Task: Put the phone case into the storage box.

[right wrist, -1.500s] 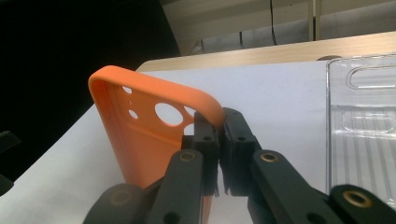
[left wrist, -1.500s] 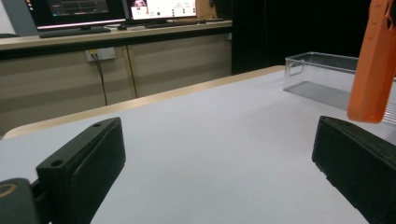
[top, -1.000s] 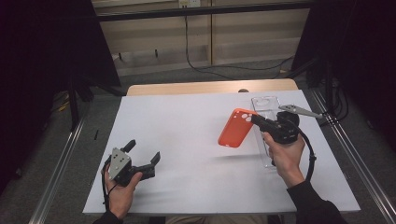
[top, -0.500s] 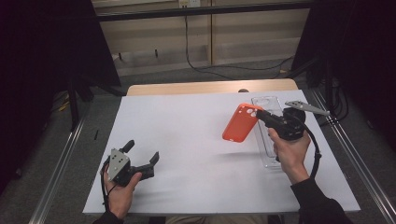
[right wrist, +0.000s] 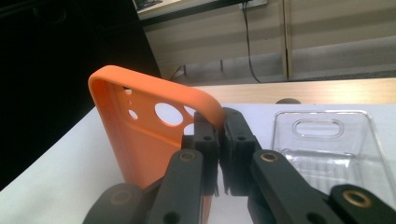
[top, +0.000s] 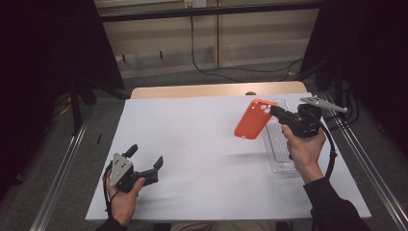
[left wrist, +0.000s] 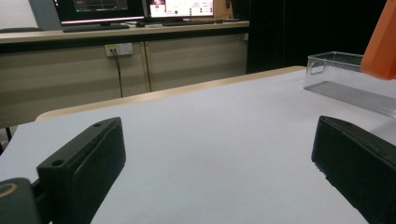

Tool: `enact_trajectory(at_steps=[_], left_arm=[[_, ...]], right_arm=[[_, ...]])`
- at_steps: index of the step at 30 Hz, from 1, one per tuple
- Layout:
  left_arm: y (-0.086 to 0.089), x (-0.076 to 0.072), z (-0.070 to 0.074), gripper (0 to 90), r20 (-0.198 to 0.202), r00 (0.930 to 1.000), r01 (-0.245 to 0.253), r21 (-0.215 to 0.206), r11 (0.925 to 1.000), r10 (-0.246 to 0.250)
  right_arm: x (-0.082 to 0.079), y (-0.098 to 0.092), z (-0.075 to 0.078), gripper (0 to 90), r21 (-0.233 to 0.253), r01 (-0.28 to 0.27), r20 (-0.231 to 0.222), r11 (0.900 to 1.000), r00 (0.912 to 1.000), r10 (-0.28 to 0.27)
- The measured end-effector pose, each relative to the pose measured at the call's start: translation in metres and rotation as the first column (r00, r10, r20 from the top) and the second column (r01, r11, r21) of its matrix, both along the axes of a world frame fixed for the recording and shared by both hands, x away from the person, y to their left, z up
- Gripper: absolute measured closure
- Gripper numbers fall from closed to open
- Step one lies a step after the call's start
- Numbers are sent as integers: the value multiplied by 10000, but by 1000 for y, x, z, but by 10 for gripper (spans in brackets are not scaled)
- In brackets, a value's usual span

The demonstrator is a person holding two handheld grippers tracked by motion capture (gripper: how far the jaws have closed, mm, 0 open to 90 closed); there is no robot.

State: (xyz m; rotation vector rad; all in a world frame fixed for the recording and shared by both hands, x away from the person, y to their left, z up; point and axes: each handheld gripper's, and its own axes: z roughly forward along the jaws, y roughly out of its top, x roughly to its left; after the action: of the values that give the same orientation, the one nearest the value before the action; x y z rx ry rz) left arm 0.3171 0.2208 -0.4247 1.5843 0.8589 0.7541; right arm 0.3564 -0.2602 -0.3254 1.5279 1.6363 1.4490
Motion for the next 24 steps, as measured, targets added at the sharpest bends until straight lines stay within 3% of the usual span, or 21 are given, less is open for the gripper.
enact_trajectory(at_steps=[24], left_arm=[[1, 0, 0, 29, -24, 10000, 43, -70, 10000, -43]], right_arm=[[14, -18, 16, 855, -325, 511, 279, 9982, 9984, -502]])
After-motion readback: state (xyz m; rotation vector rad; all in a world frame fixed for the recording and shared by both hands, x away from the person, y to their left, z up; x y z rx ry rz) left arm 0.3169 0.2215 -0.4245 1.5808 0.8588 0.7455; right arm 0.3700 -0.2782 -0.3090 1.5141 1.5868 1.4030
